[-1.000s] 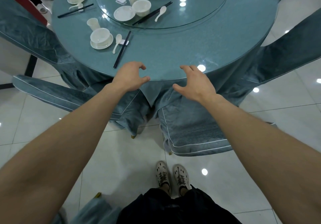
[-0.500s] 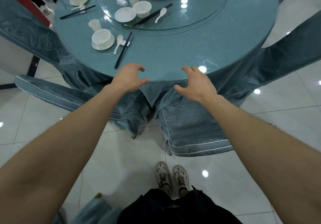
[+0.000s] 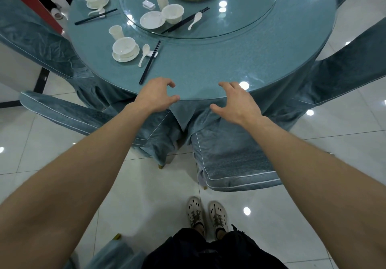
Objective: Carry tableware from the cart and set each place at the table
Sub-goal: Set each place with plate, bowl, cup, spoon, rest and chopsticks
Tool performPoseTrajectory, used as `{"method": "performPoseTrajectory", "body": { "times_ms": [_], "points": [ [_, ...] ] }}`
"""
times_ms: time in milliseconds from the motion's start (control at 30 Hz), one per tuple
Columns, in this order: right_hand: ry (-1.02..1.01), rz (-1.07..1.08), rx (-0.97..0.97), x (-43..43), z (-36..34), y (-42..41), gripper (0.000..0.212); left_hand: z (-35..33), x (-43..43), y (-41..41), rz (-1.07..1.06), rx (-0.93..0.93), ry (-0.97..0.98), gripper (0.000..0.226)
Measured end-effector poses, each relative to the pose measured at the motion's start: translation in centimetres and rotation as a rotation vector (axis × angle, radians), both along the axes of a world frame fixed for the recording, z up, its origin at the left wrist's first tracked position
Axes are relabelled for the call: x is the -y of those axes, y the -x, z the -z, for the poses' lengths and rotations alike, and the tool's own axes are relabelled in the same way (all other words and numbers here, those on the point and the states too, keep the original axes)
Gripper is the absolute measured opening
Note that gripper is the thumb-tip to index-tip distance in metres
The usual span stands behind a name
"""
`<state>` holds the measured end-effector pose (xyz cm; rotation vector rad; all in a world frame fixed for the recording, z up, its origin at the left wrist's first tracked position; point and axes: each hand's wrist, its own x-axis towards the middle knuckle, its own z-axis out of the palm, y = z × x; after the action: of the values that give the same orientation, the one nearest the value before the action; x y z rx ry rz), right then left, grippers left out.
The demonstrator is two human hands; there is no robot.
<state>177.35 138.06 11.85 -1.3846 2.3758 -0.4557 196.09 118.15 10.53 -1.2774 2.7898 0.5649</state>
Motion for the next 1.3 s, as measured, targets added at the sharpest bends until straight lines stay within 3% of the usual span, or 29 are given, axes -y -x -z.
{"method": "performPoseTrajectory", "body": {
  "times_ms": [867,1300],
  "points": [
    [-0.009,0.036,-0.026,0.6,-0.2,0.6,0.078,-0.3,1.2,1.2,0.0,-0.026,-0.028,0.052],
    [-0.008,-0.047,-0.023,-1.7,1.2,10.4,0.08,-0.4,-3.2,9.3,-0.073,-0.022,-0.035,0.051]
  ]
}}
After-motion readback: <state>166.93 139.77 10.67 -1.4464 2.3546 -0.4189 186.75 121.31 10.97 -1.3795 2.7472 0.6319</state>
